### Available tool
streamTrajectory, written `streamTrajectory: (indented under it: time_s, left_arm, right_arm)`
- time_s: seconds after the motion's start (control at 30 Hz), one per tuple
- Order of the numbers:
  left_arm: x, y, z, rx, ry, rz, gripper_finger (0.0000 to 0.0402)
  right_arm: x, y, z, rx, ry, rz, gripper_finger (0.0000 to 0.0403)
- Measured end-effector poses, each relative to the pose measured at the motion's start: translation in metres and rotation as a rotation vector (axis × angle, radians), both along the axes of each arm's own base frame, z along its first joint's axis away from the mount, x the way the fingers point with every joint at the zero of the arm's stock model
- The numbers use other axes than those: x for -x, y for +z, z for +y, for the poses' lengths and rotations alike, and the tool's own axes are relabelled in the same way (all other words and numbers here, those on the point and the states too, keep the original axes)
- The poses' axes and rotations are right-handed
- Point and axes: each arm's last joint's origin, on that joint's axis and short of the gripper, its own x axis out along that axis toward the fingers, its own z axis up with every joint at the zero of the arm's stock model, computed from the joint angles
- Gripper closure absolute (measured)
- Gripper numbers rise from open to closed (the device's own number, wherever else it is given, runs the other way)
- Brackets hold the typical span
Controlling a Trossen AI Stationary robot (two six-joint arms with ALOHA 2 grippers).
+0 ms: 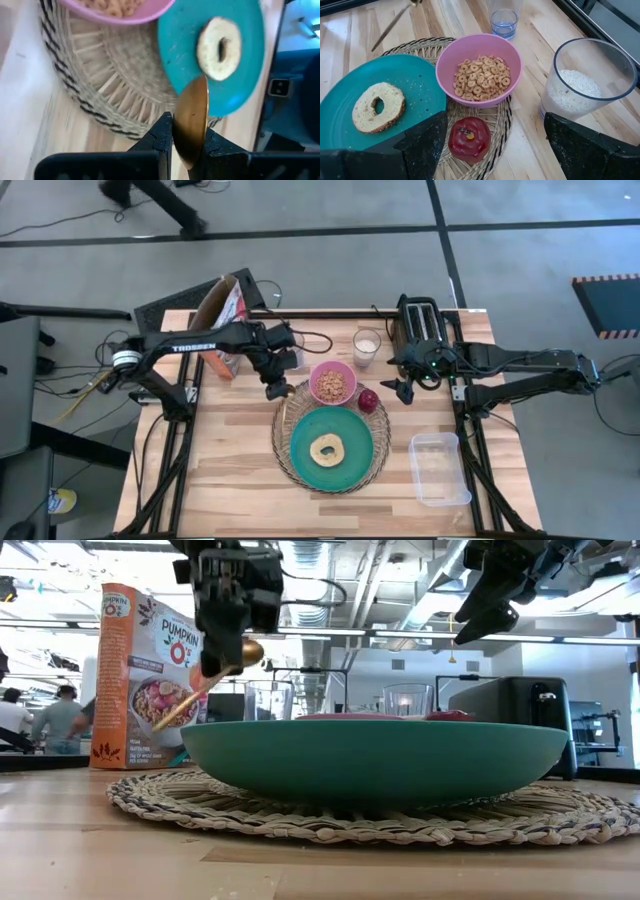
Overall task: Arrange a breakfast setting
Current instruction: Put the gold spoon to the left of the pink bowl
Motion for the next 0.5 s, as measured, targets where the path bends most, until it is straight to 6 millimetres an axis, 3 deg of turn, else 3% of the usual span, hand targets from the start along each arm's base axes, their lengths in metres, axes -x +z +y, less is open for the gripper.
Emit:
streamTrajectory:
  time_s: [0.23,0.5]
  left_arm:
    - [-0.007,-0.029,0.013,-0.047,0.019,0.082,0.0388]
    - [-0.014,-0.045,0.033,-0.036,0.074,0.068,0.0388]
  right_arm:
    - [0.0,0.0,0.0,-0.011,-0.009,-0.005,0.0042]
    - [0.0,0.0,0.0,-0.019,-0.015,-0.008,0.0042]
